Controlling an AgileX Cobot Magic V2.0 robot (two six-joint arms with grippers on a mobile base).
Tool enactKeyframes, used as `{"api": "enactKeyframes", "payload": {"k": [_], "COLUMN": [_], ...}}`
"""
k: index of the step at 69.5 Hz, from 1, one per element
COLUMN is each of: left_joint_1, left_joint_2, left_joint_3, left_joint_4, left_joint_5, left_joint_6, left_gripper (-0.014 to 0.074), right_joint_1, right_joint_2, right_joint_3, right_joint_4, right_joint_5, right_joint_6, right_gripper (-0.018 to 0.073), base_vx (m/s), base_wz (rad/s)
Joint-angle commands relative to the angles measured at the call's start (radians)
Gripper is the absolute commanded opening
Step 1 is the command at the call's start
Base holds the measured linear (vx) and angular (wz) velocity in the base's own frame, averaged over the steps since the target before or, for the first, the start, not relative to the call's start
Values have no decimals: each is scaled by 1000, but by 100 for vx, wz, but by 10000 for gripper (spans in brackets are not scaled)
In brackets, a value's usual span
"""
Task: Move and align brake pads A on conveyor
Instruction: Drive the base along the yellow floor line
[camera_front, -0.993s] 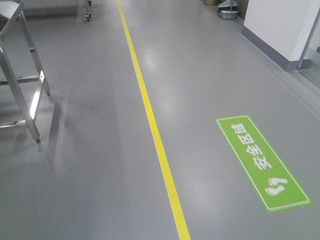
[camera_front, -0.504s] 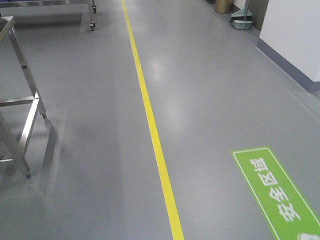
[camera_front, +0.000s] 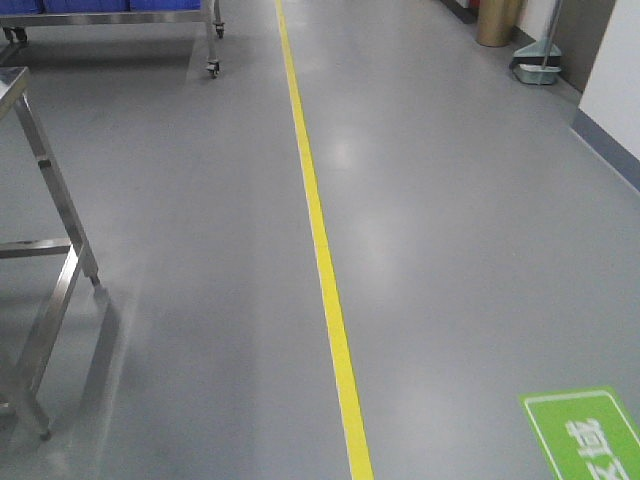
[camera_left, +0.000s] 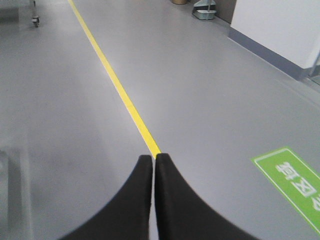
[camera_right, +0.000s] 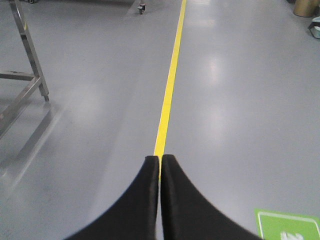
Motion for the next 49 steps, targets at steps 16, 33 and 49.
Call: {"api": "enactKeyframes", "payload": {"k": [16, 33, 49], "left_joint_1": [-3, -3, -3], "left_joint_2": [10, 10, 10], "left_joint_3": [-25, -25, -25], "left_joint_4": [5, 5, 5], "left_joint_5": [-70, -69, -68], "left_joint_6": [-4, -4, -4], "left_gripper": [-6, -6, -6], "right_joint_1": [0, 0, 0], "right_joint_2": [9, 9, 9], "right_joint_3": [-25, -25, -25], "right_joint_4": [3, 3, 3], "right_joint_5": [-69, -69, -69], "right_joint_6": [-6, -6, -6], "right_gripper": [-7, -7, -7], "base_vx": [62, 60, 59], "base_wz": [8, 4, 6]}}
